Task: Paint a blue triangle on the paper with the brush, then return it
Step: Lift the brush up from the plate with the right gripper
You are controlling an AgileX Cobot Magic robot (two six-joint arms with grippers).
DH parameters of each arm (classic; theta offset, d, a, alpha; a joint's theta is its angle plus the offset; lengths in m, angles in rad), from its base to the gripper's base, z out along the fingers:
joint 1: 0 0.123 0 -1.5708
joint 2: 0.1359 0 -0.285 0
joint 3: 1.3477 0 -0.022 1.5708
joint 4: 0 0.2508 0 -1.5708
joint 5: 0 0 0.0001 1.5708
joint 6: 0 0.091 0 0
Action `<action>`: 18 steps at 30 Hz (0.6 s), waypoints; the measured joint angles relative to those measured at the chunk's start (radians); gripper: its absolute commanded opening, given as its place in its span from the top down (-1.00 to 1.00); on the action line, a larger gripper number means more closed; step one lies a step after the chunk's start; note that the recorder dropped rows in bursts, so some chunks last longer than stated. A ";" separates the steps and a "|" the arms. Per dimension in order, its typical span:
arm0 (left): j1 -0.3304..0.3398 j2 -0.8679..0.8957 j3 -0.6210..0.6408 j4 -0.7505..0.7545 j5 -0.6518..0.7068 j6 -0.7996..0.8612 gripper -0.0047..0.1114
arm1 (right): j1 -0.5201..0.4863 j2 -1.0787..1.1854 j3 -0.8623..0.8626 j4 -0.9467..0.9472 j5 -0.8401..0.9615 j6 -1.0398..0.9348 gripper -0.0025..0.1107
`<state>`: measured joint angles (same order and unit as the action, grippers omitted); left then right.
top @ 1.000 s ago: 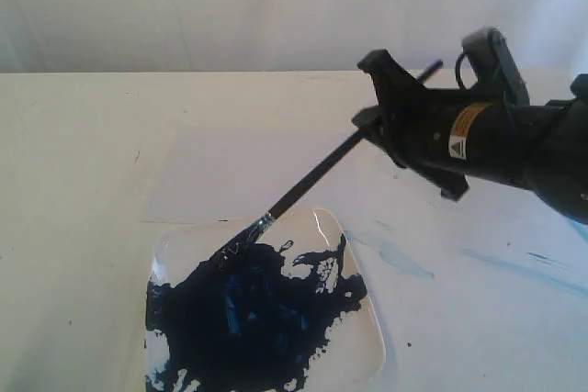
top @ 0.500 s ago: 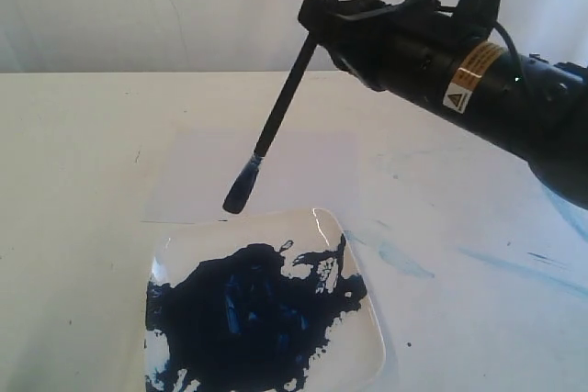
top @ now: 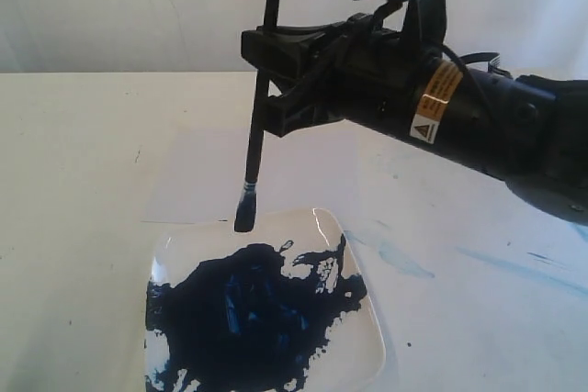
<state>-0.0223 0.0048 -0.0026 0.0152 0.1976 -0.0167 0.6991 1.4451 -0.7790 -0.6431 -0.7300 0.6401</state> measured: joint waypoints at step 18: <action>0.000 0.000 0.000 0.000 0.000 0.000 0.92 | 0.049 0.000 0.000 0.263 0.142 -0.111 0.96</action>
<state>-0.0223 0.0048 -0.0026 0.0152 0.1976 -0.0167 0.7481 1.4451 -0.7790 -0.3802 -0.5884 0.5292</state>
